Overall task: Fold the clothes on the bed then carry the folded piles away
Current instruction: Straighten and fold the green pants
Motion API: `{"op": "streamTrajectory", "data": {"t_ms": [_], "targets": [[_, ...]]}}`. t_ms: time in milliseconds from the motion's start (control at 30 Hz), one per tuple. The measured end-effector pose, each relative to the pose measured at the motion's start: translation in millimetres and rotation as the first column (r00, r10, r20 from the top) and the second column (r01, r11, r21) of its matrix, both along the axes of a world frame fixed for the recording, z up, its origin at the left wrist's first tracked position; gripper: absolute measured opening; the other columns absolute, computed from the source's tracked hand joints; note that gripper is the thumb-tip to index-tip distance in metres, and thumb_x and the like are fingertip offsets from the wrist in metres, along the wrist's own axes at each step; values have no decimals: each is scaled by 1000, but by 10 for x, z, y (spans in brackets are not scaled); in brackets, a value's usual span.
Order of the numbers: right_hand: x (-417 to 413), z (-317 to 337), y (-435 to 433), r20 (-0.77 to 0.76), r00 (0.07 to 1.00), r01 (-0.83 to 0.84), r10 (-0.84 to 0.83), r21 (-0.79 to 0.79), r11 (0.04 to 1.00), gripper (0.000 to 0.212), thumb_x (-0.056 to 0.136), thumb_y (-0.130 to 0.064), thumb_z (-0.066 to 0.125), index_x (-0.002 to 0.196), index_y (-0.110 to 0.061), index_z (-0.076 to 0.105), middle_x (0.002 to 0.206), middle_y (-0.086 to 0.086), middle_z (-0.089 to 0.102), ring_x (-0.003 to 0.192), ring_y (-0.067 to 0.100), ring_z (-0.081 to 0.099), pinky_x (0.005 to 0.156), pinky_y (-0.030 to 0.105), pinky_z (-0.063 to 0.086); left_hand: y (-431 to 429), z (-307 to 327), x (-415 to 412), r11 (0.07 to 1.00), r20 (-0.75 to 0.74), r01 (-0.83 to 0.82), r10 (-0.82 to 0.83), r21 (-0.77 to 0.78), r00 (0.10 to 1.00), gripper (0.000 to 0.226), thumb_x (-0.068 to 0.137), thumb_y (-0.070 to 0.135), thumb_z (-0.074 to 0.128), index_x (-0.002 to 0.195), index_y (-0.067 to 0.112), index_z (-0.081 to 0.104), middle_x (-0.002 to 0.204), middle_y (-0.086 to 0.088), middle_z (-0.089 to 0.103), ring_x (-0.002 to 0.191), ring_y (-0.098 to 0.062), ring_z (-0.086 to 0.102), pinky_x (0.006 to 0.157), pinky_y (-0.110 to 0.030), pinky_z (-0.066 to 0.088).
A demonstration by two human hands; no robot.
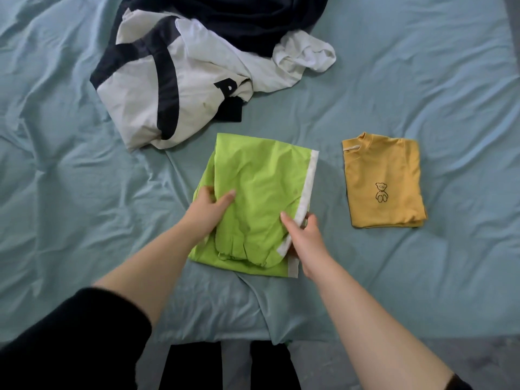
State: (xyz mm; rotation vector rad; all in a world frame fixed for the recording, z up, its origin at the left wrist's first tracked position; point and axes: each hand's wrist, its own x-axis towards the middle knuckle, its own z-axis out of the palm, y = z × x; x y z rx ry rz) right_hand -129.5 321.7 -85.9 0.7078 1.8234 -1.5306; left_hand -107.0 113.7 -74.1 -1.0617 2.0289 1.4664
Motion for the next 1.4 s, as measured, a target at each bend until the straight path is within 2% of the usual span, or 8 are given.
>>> {"op": "streamTrajectory", "data": {"t_ms": [267,367,467,600,867,1033,1200,1400], "targets": [[373,16,-42,-248,914,-200,320,410,890,56,92,-18,60,141,-13,34,123,5,54,115,23,53,93,36,46,109,-147,388,930,-29,94,-112,-354,993,68,94,28,53,149,23,14,147,-5,38,130,-28,43,102,-44,39],[300,73,-171,-465,630,-108,622,741,663,62,93,-29,56,147,-15,28,141,11,45,129,27,44,104,43,37,230,-65,206,696,-172,175,-399,-696,901,74,94,35,44,151,31,-4,159,-2,11,145,-21,14,117,-41,17],[121,-34,-219,-190,319,-408,929,857,315,56,102,-45,24,153,-33,5,163,-2,2,150,16,0,118,44,-3,188,-212,77,365,82,551,-776,-750,626,60,99,48,15,146,41,-21,160,5,-16,147,-16,-16,119,-45,-8],[-88,-270,-48,173,284,-545,943,839,10,57,99,-56,6,148,-41,-17,157,-6,-29,144,13,-27,114,56,-17,-36,-400,-21,314,345,778,-762,-543,548,67,92,66,8,139,43,-33,155,5,-31,143,-15,-26,116,-55,-8],[509,-160,121,154,582,-629,799,707,322,116,70,-87,41,141,-37,-36,162,10,-7,149,27,1,118,50,13,136,-292,652,607,274,705,-654,-367,705,122,50,98,32,135,46,-38,147,2,-44,142,-30,-27,116,-59,3],[226,-135,-22,-29,1000,12,-5,249,969,99,74,-53,74,149,-14,24,149,7,40,133,25,44,110,42,38,133,-243,435,959,0,50,-52,-277,999,116,64,80,55,150,33,-6,159,-3,1,144,-31,12,113,-50,21],[68,33,-247,-1,1000,-31,32,215,976,23,93,-44,57,101,-23,59,105,2,68,100,25,65,94,44,52,-27,-233,341,993,28,-118,118,0,993,51,86,38,65,126,12,49,123,-7,59,110,-27,59,92,-36,48],[384,463,-915,-176,968,-138,180,227,964,27,88,-49,61,91,-23,64,92,-5,72,86,16,69,81,39,56,-652,175,876,958,-112,-277,268,-72,957,15,84,43,66,83,29,60,75,22,62,74,-4,62,59,-21,45]]}}
